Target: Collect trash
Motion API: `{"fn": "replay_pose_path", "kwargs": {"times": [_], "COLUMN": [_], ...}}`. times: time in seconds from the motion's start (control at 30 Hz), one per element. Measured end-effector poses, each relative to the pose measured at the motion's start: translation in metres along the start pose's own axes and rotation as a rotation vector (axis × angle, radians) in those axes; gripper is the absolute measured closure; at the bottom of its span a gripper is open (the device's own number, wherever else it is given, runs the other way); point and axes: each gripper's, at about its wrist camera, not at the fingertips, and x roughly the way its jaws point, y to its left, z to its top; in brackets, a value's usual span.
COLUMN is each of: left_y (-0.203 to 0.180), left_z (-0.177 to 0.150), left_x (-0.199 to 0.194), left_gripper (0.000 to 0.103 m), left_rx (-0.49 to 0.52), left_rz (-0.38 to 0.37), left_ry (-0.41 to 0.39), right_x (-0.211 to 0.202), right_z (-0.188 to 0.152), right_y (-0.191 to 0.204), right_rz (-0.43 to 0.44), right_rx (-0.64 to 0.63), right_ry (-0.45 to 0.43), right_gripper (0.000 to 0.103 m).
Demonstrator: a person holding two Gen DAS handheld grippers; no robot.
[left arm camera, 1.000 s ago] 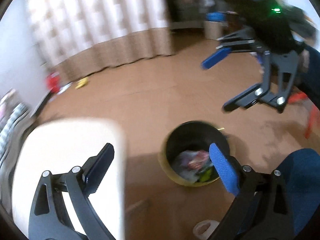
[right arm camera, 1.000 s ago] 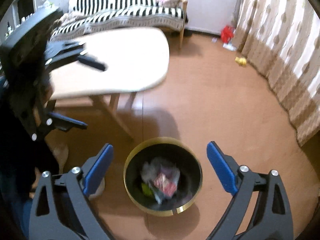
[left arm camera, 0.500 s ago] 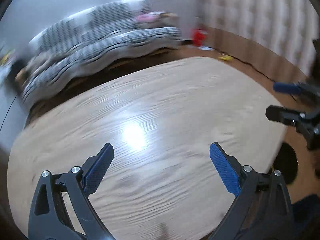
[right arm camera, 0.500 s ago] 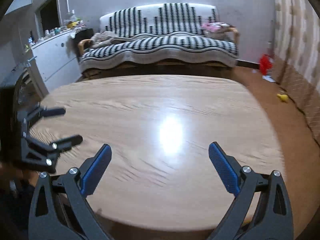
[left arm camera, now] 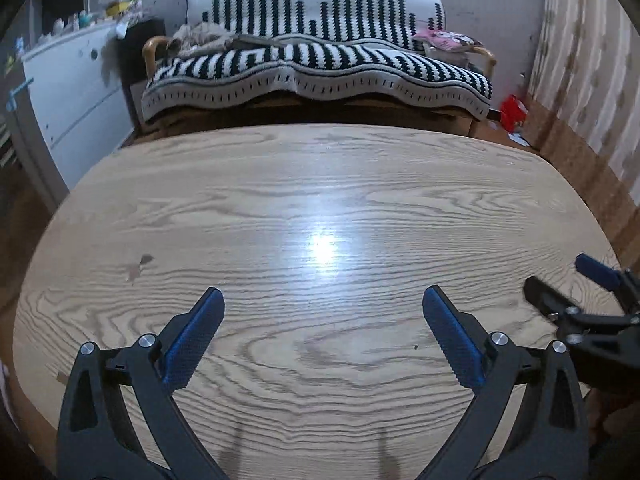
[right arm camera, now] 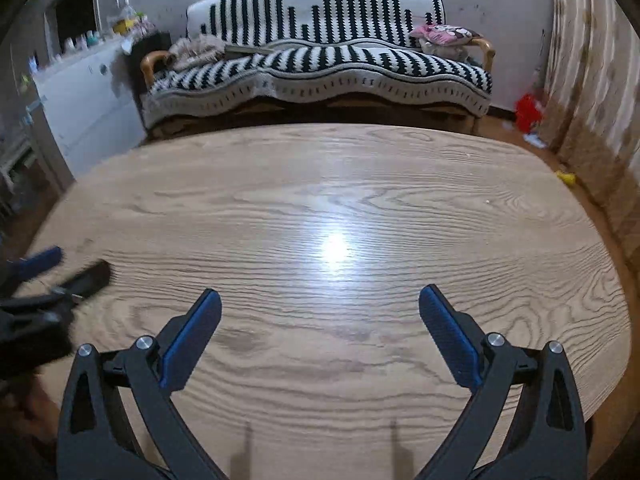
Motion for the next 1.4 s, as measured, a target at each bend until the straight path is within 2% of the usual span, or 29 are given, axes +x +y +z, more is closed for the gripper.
{"fn": "replay_pose_path", "kwargs": {"times": [0.33,1.4], "left_y": [0.014,0.017], "left_z": [0.003,0.002], "left_x": [0.011,0.014], "left_gripper": [0.007,0.007], "left_rx": [-0.043,-0.051], "left_rz": [-0.025,-0.017], "left_ry": [0.015,0.025], "right_x": [0.02,0.018], "right_z": [0.0,-0.006], "right_y": [0.015,0.014], "right_rz": [-0.011,-0.012], "right_rx": [-0.064,-0.066], "right_ry": [0.027,0.026], "right_gripper": [0.007,0.007]}}
